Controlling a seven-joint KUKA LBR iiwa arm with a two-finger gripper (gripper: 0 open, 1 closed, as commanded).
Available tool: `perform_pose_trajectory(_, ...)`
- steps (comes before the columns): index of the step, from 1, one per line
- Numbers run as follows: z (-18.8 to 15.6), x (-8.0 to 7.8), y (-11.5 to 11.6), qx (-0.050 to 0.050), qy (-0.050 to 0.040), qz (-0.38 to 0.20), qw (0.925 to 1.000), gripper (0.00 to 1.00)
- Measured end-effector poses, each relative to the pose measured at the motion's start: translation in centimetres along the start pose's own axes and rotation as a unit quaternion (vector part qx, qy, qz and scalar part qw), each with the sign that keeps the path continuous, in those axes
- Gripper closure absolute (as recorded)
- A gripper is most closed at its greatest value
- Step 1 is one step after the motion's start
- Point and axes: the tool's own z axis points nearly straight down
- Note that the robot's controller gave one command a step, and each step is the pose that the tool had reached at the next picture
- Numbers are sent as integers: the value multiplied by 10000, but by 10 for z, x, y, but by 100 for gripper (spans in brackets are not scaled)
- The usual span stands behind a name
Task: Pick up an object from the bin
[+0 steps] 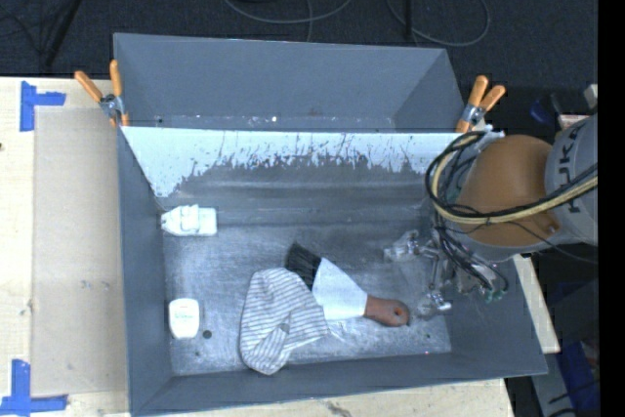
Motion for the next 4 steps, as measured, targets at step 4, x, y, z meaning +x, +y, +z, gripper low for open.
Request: perform_pose_trajectory(4, 1, 6, 0, -23, 148, -57, 9999, 100)
